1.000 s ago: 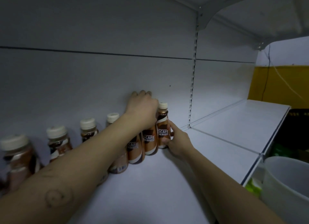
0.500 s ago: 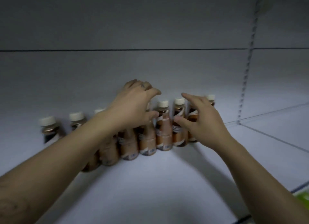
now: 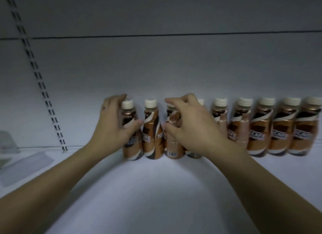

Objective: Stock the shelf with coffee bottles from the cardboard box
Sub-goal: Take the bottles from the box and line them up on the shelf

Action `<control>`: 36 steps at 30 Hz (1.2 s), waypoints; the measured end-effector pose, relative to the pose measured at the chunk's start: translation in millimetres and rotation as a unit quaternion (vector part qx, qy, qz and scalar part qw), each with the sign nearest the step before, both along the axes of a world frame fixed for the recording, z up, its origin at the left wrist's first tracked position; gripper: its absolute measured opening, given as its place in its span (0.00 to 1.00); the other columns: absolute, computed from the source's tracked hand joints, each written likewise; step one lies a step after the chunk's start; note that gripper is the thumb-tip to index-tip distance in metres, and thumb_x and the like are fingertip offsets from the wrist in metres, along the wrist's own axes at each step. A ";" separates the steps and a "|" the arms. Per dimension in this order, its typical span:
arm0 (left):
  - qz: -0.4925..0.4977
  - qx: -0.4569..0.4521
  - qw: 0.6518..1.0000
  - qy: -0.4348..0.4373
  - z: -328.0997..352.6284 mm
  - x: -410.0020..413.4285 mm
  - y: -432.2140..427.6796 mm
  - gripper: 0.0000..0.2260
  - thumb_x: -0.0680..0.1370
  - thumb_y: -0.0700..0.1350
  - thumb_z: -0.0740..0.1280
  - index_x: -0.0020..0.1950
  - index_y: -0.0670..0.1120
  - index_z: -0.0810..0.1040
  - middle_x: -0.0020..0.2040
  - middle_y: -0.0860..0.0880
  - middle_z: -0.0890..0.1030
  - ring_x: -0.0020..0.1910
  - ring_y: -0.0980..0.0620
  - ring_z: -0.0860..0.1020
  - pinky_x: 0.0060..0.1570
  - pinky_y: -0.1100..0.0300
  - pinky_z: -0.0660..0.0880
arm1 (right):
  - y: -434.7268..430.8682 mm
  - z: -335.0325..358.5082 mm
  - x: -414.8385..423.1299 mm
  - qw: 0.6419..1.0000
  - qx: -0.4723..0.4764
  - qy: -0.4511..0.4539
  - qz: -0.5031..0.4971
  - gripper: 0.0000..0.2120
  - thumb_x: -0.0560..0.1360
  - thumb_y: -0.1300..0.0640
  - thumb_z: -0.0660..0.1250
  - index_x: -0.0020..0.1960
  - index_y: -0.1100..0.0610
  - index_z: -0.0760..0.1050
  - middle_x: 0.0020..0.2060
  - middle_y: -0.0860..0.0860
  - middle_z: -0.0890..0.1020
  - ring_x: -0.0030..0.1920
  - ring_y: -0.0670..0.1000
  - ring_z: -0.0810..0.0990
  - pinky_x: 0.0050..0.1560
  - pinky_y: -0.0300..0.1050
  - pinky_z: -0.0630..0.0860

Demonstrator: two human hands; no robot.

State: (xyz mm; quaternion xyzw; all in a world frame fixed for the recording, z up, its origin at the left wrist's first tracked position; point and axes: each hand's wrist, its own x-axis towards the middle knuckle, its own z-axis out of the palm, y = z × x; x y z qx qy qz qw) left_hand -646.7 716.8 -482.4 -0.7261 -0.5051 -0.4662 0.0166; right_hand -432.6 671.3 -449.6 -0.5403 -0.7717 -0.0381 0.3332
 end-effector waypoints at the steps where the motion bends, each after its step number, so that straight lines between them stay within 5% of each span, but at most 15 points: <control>1: -0.021 -0.016 0.999 -0.029 -12.5 -3.2 -1.1 0.35 0.71 0.50 0.74 0.73 0.47 0.62 0.67 0.49 0.65 0.64 0.53 0.67 0.61 0.62 0.68 | 4.0 1.0 -6.9 1.000 0.020 -0.002 -0.021 0.29 0.76 0.46 0.66 0.74 0.43 0.60 0.68 0.48 0.66 0.57 0.50 0.77 0.55 0.45 0.74; 4: -0.083 -0.087 0.985 -0.126 -45.7 -4.6 -3.1 0.37 0.70 0.44 0.76 0.73 0.53 0.58 0.65 0.54 0.64 0.61 0.63 0.71 0.60 0.66 0.69 | 14.4 0.2 -21.6 0.996 0.065 0.017 -0.050 0.28 0.76 0.47 0.65 0.73 0.44 0.60 0.69 0.48 0.64 0.52 0.49 0.78 0.49 0.41 0.72; 11: -0.080 -0.100 0.983 -0.131 -67.8 -5.6 12.5 0.36 0.67 0.40 0.77 0.67 0.56 0.61 0.60 0.55 0.64 0.53 0.79 0.66 0.49 0.82 0.66 | 19.1 -49.5 -44.5 0.999 0.037 -0.028 -0.017 0.38 0.74 0.45 0.67 0.77 0.43 0.49 0.77 0.48 0.54 0.73 0.52 0.65 0.62 0.43 0.66; 14: -0.073 -0.103 0.985 -0.120 -68.3 -4.0 15.0 0.38 0.67 0.40 0.77 0.70 0.54 0.61 0.60 0.56 0.63 0.54 0.73 0.67 0.49 0.82 0.65 | 11.0 -65.9 -37.1 0.997 0.040 -0.059 -0.040 0.39 0.70 0.43 0.66 0.77 0.47 0.55 0.76 0.54 0.61 0.70 0.54 0.69 0.60 0.41 0.60; 17: -0.063 -0.101 0.986 -0.120 -66.0 -2.3 16.3 0.39 0.66 0.42 0.78 0.71 0.51 0.60 0.61 0.55 0.62 0.58 0.60 0.68 0.58 0.70 0.66 | 10.8 -68.9 -32.9 0.998 0.020 -0.052 -0.022 0.36 0.70 0.42 0.62 0.76 0.48 0.57 0.72 0.50 0.67 0.67 0.49 0.70 0.57 0.28 0.59; 20: -0.066 -0.108 0.984 -0.122 -65.8 -1.0 17.2 0.41 0.63 0.47 0.80 0.69 0.51 0.60 0.61 0.54 0.63 0.62 0.55 0.69 0.60 0.61 0.68 | 10.2 -71.2 -32.2 0.998 -0.013 -0.049 0.022 0.36 0.72 0.42 0.64 0.77 0.47 0.57 0.73 0.48 0.65 0.70 0.49 0.67 0.62 0.37 0.62; 25: -0.054 -0.100 0.985 -0.129 -61.5 4.0 16.5 0.41 0.61 0.46 0.82 0.66 0.54 0.60 0.61 0.53 0.63 0.62 0.53 0.70 0.59 0.61 0.70 | 10.7 -70.1 -26.8 0.999 -0.020 -0.032 0.039 0.33 0.74 0.46 0.67 0.76 0.49 0.60 0.73 0.48 0.65 0.70 0.49 0.68 0.62 0.38 0.63; 28: -0.048 -0.091 0.986 -0.132 -63.2 2.9 17.7 0.41 0.60 0.46 0.82 0.64 0.55 0.60 0.61 0.52 0.64 0.61 0.53 0.71 0.57 0.63 0.71 | 12.2 -66.5 -27.5 0.998 -0.028 0.020 0.053 0.34 0.72 0.41 0.62 0.75 0.50 0.62 0.70 0.47 0.69 0.61 0.48 0.77 0.58 0.38 0.70; 33: -0.051 -0.094 0.987 -0.120 -65.2 0.2 21.2 0.42 0.60 0.48 0.81 0.65 0.56 0.59 0.60 0.54 0.64 0.58 0.59 0.69 0.53 0.72 0.67 | 10.7 -64.7 -34.9 0.998 -0.024 0.027 0.042 0.39 0.69 0.41 0.66 0.77 0.50 0.57 0.70 0.47 0.68 0.66 0.46 0.71 0.60 0.36 0.65; 36: -0.064 -0.086 0.987 -0.119 -65.4 -1.0 21.6 0.41 0.59 0.52 0.79 0.64 0.57 0.58 0.59 0.55 0.64 0.54 0.67 0.69 0.50 0.79 0.66 | 11.2 -65.0 -42.4 0.999 -0.019 0.037 0.030 0.42 0.70 0.41 0.69 0.78 0.49 0.52 0.69 0.46 0.68 0.62 0.45 0.73 0.61 0.40 0.71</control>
